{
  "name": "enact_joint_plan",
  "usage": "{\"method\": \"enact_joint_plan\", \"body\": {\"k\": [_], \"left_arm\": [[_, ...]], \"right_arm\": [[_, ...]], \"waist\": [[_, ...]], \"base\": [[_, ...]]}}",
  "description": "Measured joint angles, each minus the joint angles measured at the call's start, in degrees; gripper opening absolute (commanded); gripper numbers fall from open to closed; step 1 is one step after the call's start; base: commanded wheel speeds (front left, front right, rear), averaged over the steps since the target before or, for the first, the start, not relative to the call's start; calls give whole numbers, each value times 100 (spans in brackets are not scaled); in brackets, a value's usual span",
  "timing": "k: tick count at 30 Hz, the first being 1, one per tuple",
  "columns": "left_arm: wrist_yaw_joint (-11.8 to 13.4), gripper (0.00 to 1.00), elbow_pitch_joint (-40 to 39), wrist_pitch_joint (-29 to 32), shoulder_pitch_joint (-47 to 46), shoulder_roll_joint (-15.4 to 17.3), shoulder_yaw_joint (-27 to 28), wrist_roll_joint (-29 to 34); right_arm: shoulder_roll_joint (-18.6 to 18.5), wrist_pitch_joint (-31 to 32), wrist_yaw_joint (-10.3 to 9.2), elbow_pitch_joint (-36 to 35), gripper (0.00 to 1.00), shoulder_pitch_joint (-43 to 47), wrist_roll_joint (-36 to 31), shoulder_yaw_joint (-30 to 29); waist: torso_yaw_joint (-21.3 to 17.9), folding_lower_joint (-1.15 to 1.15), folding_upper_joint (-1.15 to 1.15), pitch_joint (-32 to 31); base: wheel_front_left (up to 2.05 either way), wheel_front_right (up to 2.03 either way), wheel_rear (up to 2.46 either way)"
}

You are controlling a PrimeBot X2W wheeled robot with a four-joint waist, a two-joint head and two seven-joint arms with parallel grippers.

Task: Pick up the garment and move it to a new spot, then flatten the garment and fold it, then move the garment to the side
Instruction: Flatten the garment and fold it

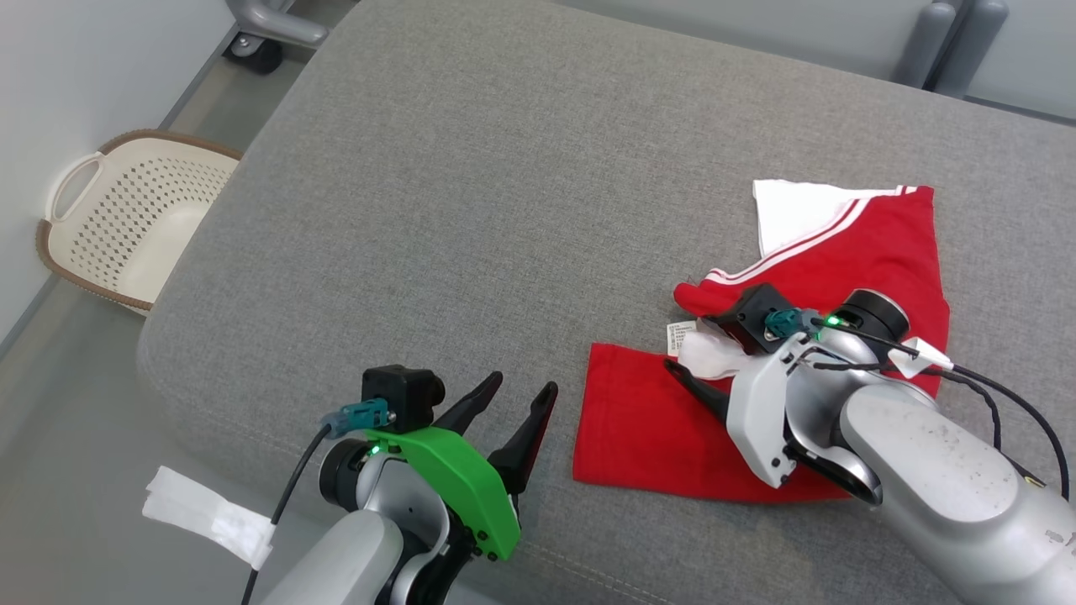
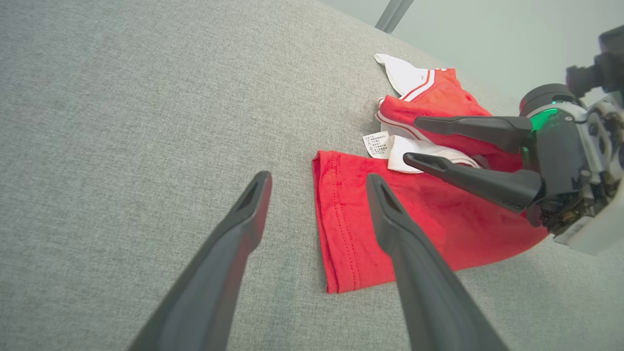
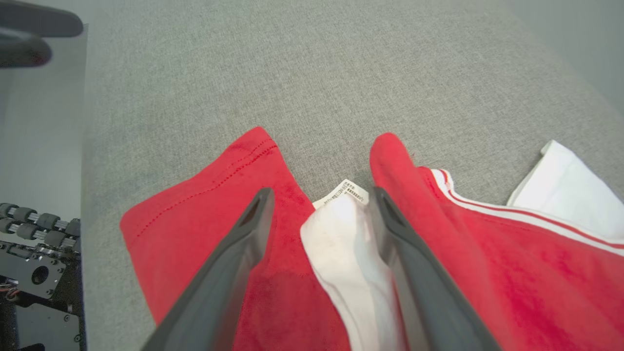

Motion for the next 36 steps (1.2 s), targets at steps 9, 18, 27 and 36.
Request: {"method": "enact_joint_plan", "body": {"k": [9, 18, 27, 36], "left_arm": [[0, 100, -91, -52, 85, 7, 5, 0], [-1, 100, -236, -162, 87, -35, 5, -1], [-1, 100, -102, -322, 91, -2, 168, -9], [-1, 100, -60, -370, 118, 98, 203, -33]], "right_arm": [[-311, 368, 1, 254, 100, -121, 180, 337], [-514, 631, 15, 315, 0, -478, 404, 460], [-475, 457, 43, 334, 0, -782, 740, 250], [-411, 37, 42, 29, 0, -1096, 1046, -31]], "waist": [[72, 0, 0, 152], [143, 0, 0, 384], [119, 0, 0, 402], [-247, 0, 0, 188]], "base": [[0, 0, 0], [0, 0, 0], [0, 0, 0], [0, 0, 0]]}}
